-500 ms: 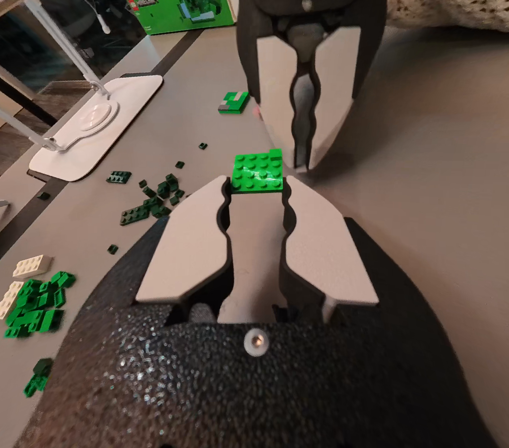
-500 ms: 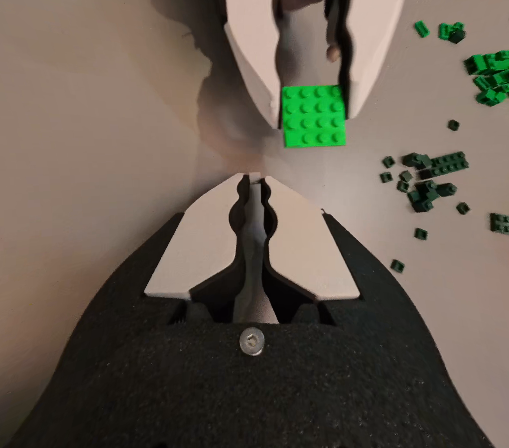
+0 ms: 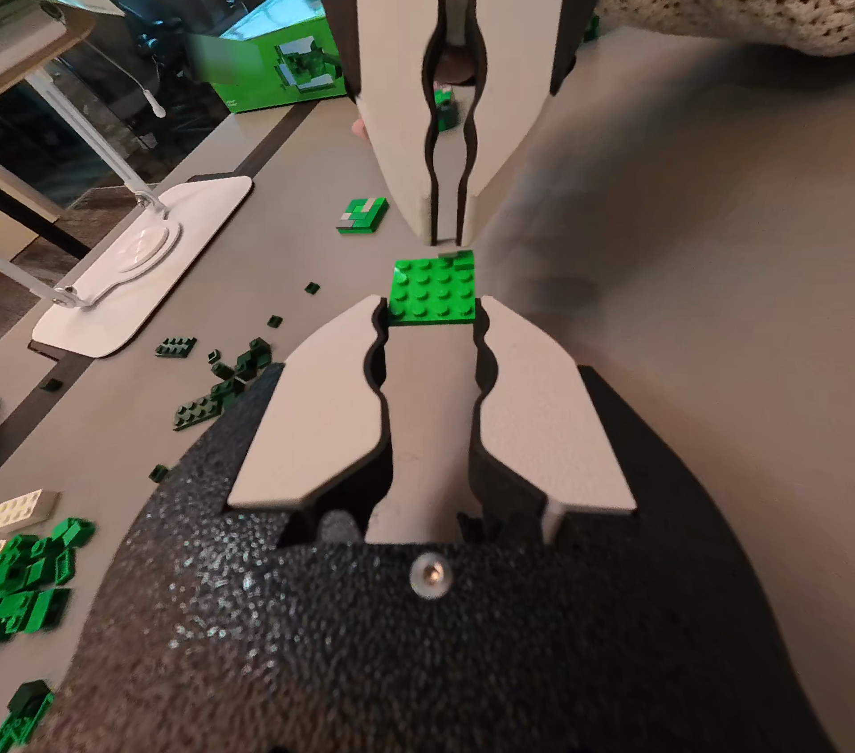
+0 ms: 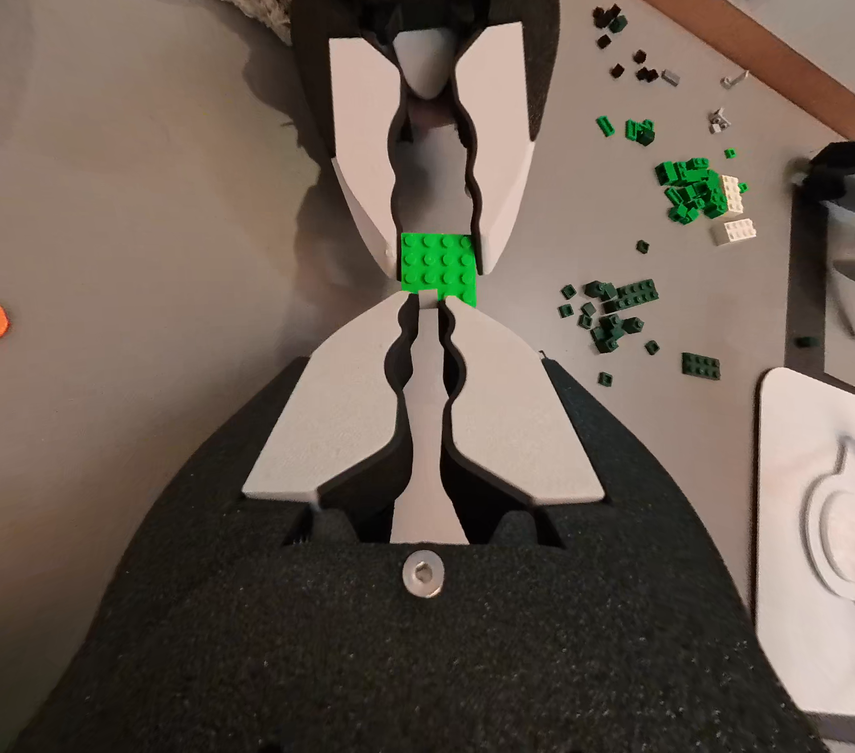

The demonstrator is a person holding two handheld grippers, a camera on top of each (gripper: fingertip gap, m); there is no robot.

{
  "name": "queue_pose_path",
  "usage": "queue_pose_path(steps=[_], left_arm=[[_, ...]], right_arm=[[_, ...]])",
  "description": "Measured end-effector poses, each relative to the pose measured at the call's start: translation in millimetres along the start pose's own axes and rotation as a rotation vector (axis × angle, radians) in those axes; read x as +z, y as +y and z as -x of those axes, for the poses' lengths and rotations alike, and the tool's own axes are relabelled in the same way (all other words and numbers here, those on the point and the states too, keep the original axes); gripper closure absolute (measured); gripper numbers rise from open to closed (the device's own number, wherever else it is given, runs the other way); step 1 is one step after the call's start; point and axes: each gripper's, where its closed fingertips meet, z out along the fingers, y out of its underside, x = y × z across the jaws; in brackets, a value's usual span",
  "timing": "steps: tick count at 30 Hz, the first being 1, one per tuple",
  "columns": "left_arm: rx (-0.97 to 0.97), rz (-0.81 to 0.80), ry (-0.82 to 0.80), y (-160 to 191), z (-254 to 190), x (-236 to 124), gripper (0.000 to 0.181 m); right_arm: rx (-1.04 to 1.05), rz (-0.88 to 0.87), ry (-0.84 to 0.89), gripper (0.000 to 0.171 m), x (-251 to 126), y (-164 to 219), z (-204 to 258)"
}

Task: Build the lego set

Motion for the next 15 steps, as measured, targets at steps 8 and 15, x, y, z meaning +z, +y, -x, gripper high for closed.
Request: queue_pose_path(steps=[8,15], left_arm=[[0.011,-0.005,0.011,-1.3,-3.1,0.5,0.145],[0.017,-0.01,0.01,-2.3,-3.2,0.4,0.145]], right_arm=[[0.0,0.014,0.006,0.163,3.5,-0.2,0.6],[0.009,0.013,0.001,0.163,2.7,-0.1,1.5]])
